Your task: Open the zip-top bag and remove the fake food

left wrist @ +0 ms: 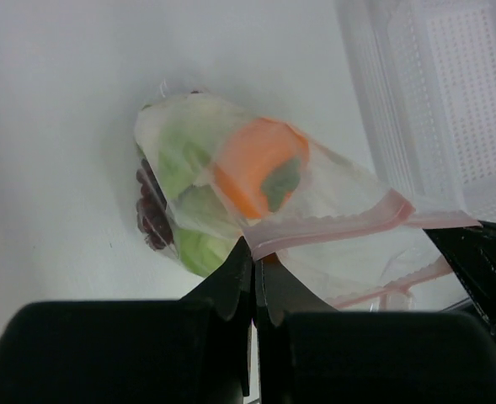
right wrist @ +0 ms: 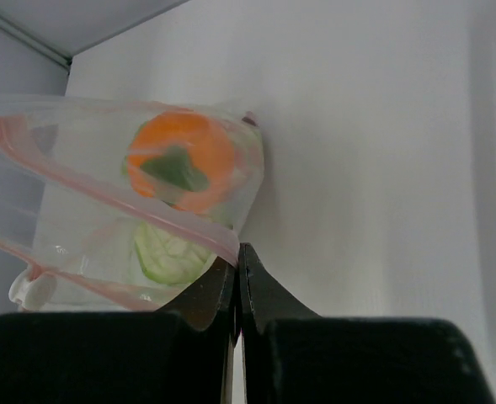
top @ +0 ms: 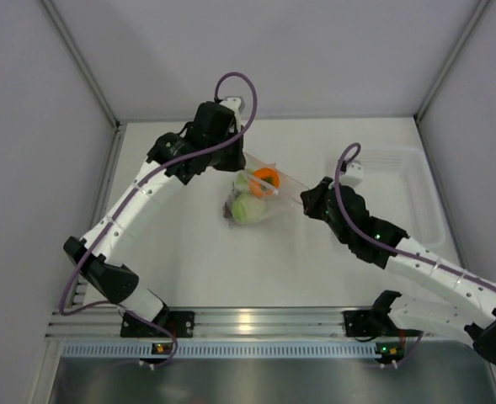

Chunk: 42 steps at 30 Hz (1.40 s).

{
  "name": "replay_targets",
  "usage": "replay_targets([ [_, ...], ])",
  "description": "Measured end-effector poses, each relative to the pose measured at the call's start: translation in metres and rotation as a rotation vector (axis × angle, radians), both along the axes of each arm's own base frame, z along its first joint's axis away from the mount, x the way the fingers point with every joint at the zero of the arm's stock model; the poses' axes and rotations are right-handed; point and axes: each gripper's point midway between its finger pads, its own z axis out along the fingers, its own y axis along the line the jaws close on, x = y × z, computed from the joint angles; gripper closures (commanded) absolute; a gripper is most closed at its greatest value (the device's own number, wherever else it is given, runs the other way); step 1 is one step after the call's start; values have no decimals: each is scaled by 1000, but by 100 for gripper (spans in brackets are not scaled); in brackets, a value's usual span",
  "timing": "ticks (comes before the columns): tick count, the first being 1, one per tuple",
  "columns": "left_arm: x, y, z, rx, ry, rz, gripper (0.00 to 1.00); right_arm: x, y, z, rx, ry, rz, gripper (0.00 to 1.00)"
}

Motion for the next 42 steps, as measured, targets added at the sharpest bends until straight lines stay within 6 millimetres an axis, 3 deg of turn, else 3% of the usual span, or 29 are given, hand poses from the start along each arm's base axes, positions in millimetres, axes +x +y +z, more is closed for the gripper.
replay_targets([
  [7,-21,-27,-35,52,72,-86,100,-12,-19,-29,16,41,15,100],
  [12,-40,-53,-38,63,67,-155,100,-20,-34,-50,-42,89,-4,100],
  [13,-42,-60,-36,61,60,-169,100,-22,-38,-49,-45,88,-8,89],
  [14,-43,-68,-31,55,48,-184,100,-24,-42,-46,-45,82,-12,86],
  [18,-47,-94,-15,24,11,-223,100,-32,-60,-31,-55,51,-29,86],
  [22,-46,-108,-14,8,12,-231,100,-37,-66,-3,-65,15,-17,85],
  [30,-42,-134,-20,-23,31,-208,100,-46,-56,84,9,-111,92,82],
  [33,-43,-138,-19,-44,39,-195,100,-46,-42,98,19,-123,158,82],
  [36,-42,-143,-16,-80,38,-174,100,-38,-27,82,-16,-75,192,83],
  [39,-38,-146,-18,-115,29,-138,100,-27,-13,54,-56,-8,210,83],
  [42,-41,-143,-21,-147,27,-105,100,-21,-5,27,-81,52,211,76],
])
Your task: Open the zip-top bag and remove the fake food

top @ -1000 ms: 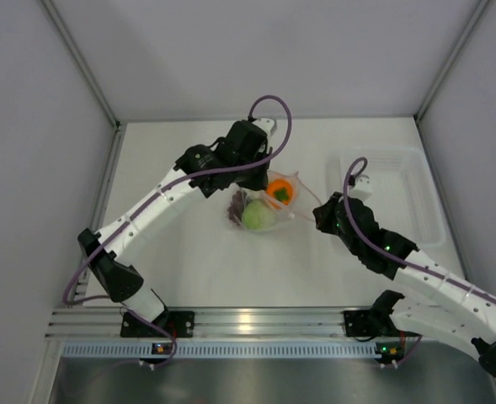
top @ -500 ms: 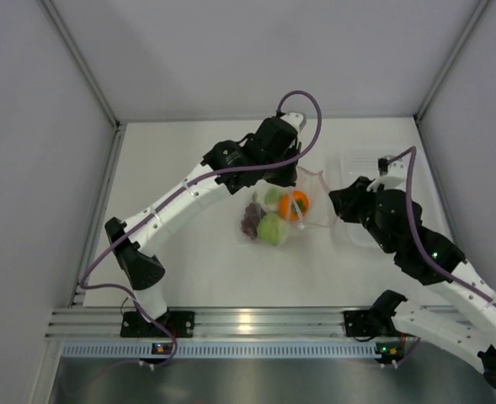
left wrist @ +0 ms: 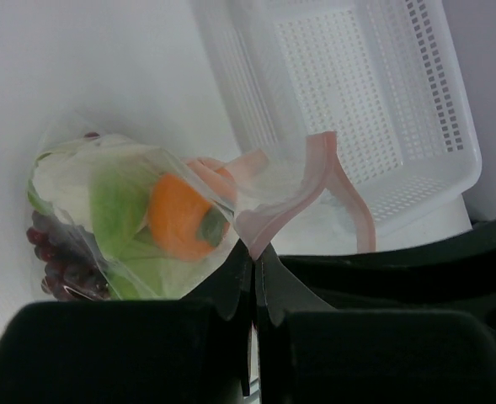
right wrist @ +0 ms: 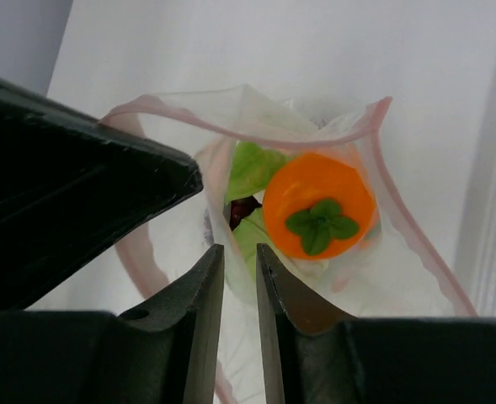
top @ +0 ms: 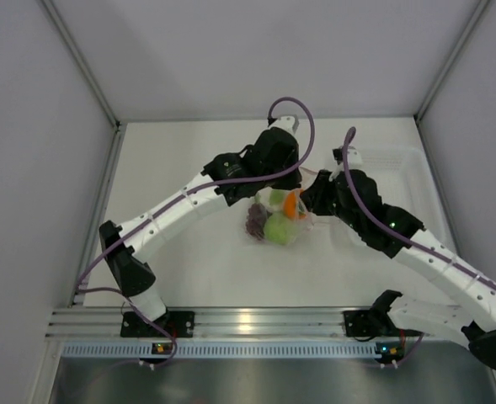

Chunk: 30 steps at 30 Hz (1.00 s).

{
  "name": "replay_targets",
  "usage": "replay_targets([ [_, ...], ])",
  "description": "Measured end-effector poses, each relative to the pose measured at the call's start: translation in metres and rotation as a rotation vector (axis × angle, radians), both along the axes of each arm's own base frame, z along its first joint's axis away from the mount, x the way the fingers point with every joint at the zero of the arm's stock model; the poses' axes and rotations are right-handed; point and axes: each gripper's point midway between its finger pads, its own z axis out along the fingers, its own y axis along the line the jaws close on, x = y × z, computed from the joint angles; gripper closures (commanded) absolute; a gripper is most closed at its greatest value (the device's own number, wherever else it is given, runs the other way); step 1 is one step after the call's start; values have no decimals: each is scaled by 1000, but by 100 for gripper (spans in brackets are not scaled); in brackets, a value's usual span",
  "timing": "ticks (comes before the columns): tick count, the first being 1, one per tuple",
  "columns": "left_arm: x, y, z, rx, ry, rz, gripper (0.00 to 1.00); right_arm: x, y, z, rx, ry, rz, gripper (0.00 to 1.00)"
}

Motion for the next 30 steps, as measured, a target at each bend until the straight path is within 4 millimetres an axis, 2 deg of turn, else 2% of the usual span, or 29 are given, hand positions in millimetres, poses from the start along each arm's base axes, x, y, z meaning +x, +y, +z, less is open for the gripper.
replay_targets([
  [3,-4,6,4,-45,-1,35,100,10,5,-12,-21,24,-22,71],
  [9,-12,24,26,-138,-25,91,100,32,-1,-27,8,41,-105,71],
  [12,-14,26,40,-182,-39,98,100,37,-4,-35,39,50,-138,61],
  [15,-17,27,47,-207,-35,98,100,39,-5,-39,30,60,-148,59],
  [20,-22,28,44,-224,-16,95,100,50,-17,-38,-84,53,-197,54],
  [24,-27,36,31,-232,-4,111,100,52,-26,-34,-174,49,-201,49],
  [25,-28,38,28,-231,-2,116,100,52,-27,-34,-188,50,-197,45],
  [30,-31,46,18,-255,-6,138,100,50,-15,-45,-213,77,-114,44],
])
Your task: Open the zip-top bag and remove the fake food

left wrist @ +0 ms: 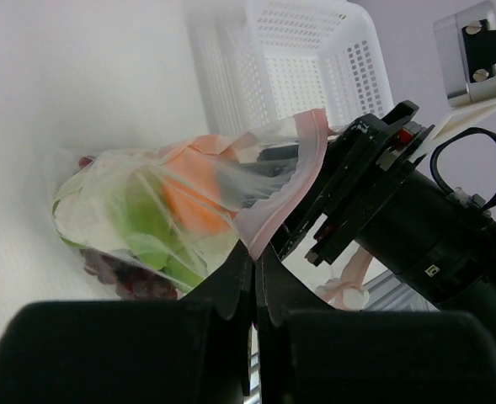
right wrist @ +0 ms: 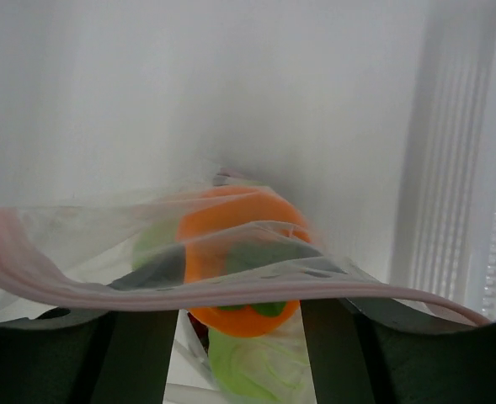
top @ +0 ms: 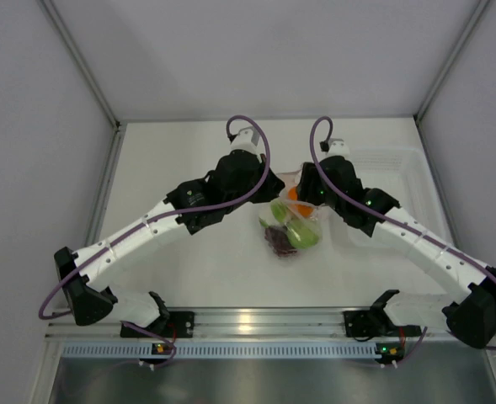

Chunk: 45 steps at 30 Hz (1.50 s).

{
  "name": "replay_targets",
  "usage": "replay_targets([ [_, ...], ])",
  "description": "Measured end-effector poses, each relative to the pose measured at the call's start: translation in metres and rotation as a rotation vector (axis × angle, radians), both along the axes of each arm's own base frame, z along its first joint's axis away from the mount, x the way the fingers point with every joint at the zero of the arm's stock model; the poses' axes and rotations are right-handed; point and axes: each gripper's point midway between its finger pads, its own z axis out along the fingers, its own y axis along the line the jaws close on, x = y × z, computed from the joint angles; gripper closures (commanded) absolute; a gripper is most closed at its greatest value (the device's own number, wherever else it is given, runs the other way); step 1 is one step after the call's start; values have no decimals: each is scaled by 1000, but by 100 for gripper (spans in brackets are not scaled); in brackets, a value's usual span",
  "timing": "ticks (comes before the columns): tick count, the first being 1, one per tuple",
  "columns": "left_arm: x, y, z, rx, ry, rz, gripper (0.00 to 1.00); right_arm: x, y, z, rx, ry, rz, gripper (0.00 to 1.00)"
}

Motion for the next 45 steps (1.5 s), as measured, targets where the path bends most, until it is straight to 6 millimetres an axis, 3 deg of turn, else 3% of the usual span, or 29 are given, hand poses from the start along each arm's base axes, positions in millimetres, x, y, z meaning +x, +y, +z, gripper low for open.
replay_targets([
  [5,2,3,-7,3,-3,15,100,-4,16,-16,19,53,71,42],
  [12,5,10,-20,24,5,35,100,-2,22,-37,-25,103,104,27],
  [25,3,13,-40,58,36,23,100,11,30,-74,-106,153,107,26],
  [27,3,14,-45,68,42,26,100,13,33,-79,-110,158,108,30],
  [30,3,15,-49,76,46,26,100,14,34,-80,-103,154,105,60],
  [33,4,16,-49,76,46,28,100,16,35,-78,-99,144,99,75],
  [45,9,23,-50,85,35,62,100,10,29,-64,-82,111,103,92],
])
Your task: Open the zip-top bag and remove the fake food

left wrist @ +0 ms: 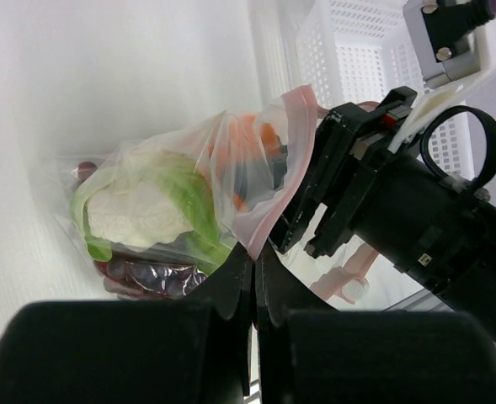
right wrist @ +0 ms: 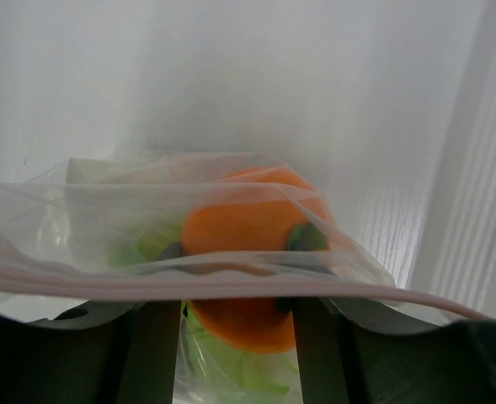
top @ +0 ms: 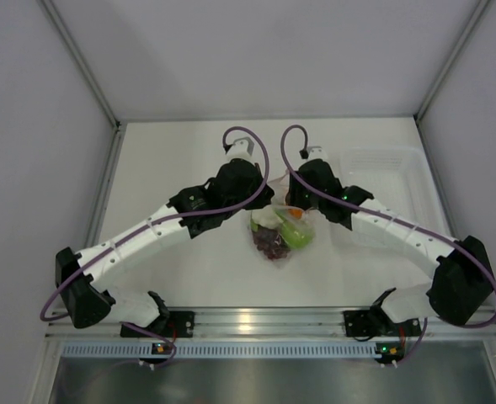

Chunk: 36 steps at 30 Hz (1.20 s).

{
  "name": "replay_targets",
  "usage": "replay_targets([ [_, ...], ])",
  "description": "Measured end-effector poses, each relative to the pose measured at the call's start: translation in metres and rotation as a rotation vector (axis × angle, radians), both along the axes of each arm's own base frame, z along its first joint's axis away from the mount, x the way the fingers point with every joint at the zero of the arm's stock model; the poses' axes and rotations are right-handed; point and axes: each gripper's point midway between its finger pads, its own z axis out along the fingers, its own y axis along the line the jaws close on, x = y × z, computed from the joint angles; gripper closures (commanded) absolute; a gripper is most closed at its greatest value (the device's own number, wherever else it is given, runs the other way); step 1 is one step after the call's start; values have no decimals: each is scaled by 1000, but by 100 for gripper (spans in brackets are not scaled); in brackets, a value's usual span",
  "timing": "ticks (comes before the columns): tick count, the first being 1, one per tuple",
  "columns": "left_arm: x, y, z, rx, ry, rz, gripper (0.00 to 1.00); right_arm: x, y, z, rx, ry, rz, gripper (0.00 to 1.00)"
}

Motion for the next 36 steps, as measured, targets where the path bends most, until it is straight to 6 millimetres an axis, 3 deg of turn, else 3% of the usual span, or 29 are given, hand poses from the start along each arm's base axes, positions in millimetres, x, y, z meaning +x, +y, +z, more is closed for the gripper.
replay_targets([
  [8,4,2,0,11,-14,21,100,-7,2,23,52,-39,31,95],
  [16,9,0,-13,47,-5,28,100,-17,6,49,123,-76,79,96],
  [26,14,3,-17,64,-10,51,100,-38,14,86,235,-117,177,96],
  [31,16,5,-18,68,-12,63,100,-46,13,121,297,-172,217,96],
  [36,17,8,-24,79,-9,72,100,-42,-13,161,323,-268,179,97],
])
